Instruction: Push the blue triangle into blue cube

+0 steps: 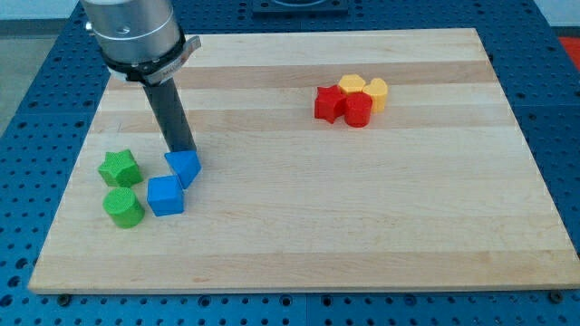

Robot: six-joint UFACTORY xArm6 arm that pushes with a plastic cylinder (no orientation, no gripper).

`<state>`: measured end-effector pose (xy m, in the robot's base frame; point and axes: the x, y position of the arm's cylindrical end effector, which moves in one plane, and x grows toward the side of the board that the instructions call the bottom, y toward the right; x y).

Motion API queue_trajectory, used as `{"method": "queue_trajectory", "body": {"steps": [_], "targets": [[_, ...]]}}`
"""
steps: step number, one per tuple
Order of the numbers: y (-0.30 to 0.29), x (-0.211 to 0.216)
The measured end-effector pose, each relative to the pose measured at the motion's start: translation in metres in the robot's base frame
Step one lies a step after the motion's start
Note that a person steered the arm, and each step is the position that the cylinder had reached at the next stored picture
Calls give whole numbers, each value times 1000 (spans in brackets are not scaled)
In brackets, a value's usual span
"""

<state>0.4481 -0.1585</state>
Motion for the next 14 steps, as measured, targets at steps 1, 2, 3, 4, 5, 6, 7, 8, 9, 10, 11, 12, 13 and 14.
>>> {"method": "queue_trajectory", "body": {"steps": [1,2,3,4,5,6,7,8,9,10,11,12,13,14], "targets": [[15,-4],[41,-14],[65,0],[68,34],[49,43],[44,32],[41,26],[27,25],[12,25],[14,22],[19,-2],[-2,-10],[-16,-8],[-16,-6]]}}
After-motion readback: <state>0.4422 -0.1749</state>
